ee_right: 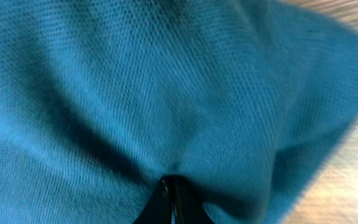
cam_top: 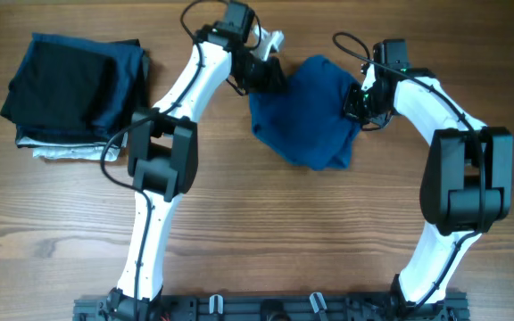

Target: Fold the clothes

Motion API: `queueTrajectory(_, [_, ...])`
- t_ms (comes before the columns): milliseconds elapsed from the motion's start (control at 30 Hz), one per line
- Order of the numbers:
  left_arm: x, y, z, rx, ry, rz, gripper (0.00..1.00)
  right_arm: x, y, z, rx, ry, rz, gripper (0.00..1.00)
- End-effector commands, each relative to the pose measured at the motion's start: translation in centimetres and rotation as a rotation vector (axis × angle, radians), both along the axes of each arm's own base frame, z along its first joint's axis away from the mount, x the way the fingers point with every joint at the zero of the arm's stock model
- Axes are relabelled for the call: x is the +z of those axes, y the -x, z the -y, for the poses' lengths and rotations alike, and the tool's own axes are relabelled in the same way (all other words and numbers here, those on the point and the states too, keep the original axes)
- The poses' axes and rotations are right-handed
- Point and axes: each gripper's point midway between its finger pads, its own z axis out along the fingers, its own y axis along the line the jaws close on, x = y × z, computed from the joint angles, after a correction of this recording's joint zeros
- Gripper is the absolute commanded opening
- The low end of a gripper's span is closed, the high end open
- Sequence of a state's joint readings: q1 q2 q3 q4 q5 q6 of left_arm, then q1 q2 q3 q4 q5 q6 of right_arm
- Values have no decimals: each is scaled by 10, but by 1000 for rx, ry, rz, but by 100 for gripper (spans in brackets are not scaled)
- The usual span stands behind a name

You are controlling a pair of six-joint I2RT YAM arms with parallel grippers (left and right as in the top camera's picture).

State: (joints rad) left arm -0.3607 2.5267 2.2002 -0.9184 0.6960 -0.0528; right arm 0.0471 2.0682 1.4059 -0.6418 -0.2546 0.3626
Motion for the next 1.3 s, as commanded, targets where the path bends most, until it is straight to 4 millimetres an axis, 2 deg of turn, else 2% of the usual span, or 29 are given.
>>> queueTrajectory(0, [-59, 4, -24, 24, -193, -38, 14, -39, 18, 4, 49, 43, -101, 4])
queueTrajectory(67, [-70, 7, -35, 34, -260, -45, 11, -36, 17, 10, 51, 81, -92, 4])
queueTrajectory(167, [-65, 5, -36, 38, -264, -34, 9, -18, 9, 6, 125, 72, -28, 4])
queueTrajectory(200, [-54, 0, -35, 43, -254, -9, 8, -4, 5, -3, 197, 41, 22, 4])
queueTrajectory(300, [5, -13, -26, 54, -207, 104, 6, 49, -8, -25, 279, -66, 147, 4])
queueTrajectory(400, [39, -22, -32, 85, -239, 201, 8, 99, -9, -37, 306, -134, 245, 4])
queueTrajectory(467, [40, -28, -42, 111, -293, 228, 9, 129, -3, -36, 308, -127, 295, 4])
queueTrajectory(500, [26, -32, -54, 137, -362, 227, 10, 149, 5, -35, 306, -115, 322, 5])
queueTrajectory(533, [12, -34, -58, 141, -391, 218, 10, 159, 9, -34, 306, -112, 333, 6])
queueTrajectory(633, [-16, -36, -55, 132, -404, 196, 11, 166, 18, -31, 300, -99, 324, 6])
queueTrajectory(800, [-64, -33, -55, 165, -426, 115, 10, 151, 29, -18, 273, -29, 249, 5])
queueTrajectory(933, [-73, -18, -51, 174, -429, 33, 9, 146, 34, -11, 260, 10, 214, 5])
queueTrajectory(1067, [-71, 33, -21, 68, -379, -124, 8, 142, 37, -2, 244, 56, 192, 5])
queueTrajectory(1200, [-71, 90, -11, -4, -458, -287, 5, 137, 41, 8, 221, 109, 161, 7])
queueTrajectory(1267, [-64, 123, 6, -59, -440, -385, 4, 136, 43, 10, 200, 113, 144, 7])
